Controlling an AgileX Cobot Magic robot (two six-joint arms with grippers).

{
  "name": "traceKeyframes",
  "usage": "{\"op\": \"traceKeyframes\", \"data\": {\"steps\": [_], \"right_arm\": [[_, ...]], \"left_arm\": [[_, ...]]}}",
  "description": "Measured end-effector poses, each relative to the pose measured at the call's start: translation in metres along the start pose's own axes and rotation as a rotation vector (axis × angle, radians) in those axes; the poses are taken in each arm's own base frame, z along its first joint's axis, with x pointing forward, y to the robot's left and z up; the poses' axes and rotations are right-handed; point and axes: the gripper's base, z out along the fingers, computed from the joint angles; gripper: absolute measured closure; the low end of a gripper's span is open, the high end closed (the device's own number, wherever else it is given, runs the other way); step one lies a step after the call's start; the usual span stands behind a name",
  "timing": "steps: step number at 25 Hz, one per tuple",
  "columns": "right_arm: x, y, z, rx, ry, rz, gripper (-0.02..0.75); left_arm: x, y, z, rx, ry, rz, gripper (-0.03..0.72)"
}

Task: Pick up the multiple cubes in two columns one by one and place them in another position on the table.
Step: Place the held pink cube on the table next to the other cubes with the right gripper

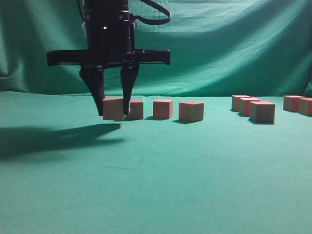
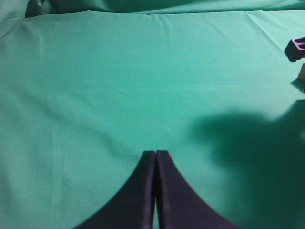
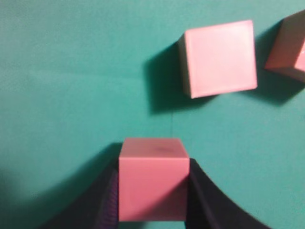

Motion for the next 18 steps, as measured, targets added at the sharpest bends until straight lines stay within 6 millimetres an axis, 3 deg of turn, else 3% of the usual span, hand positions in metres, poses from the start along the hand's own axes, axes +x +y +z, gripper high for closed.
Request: {"op": "traceKeyframes", "data": {"steps": [18], "right_arm": [[-0.0052, 0.0023, -0.0011, -0.025, -0.053, 0.016, 0.473]], "left_arm": [[0.0000, 0.0000, 0.0000, 0.000, 0.000, 0.000, 0.688]]}}
